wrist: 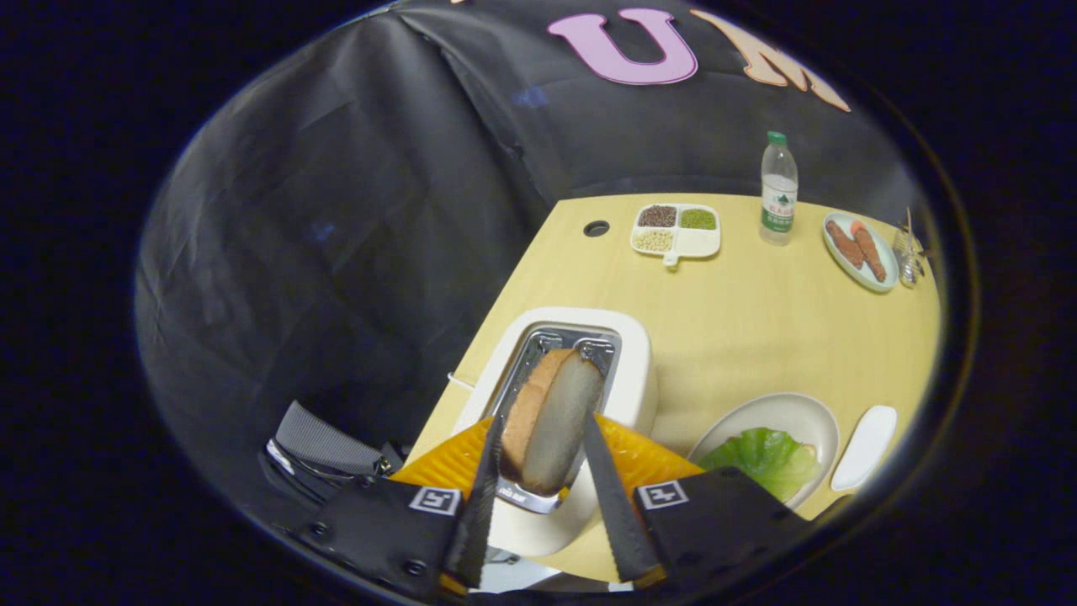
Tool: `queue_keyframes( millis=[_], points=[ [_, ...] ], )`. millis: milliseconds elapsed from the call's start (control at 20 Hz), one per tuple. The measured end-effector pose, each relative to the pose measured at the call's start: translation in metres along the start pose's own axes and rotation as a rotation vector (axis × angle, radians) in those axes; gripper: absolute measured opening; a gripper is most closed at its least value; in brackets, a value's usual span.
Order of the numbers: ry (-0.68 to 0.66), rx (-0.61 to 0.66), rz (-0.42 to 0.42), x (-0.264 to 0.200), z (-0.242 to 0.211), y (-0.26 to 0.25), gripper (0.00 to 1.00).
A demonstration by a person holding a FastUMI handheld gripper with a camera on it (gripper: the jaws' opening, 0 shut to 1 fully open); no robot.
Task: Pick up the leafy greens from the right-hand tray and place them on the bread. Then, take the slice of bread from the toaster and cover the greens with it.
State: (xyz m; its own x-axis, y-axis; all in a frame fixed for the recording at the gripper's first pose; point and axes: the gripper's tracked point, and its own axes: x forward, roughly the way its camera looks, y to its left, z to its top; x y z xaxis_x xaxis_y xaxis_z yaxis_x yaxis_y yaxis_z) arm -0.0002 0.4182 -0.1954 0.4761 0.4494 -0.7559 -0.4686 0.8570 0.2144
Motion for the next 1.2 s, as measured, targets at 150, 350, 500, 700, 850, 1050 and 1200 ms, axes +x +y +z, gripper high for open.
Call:
queue_keyframes(
  millis=[150,350,500,700,850,1050,1200],
  points=[
    [0.009,-0.001,0.013,-0.001,-0.007,0.001,0.38],
    [0.035,0.032,0.010,-0.005,-0.011,-0.003,0.20],
    [0.014,0.039,0.029,-0.013,-0.005,0.001,0.12],
    [-0.047,0.082,0.090,-0.036,0.016,0.008,0.12],
    [-0.069,0.119,0.125,-0.063,0.027,0.001,0.12],
    [-0.121,0.192,0.175,-0.108,0.040,-0.014,0.12],
    [-0.166,0.235,0.163,-0.130,0.046,-0.042,0.12]
  ],
)
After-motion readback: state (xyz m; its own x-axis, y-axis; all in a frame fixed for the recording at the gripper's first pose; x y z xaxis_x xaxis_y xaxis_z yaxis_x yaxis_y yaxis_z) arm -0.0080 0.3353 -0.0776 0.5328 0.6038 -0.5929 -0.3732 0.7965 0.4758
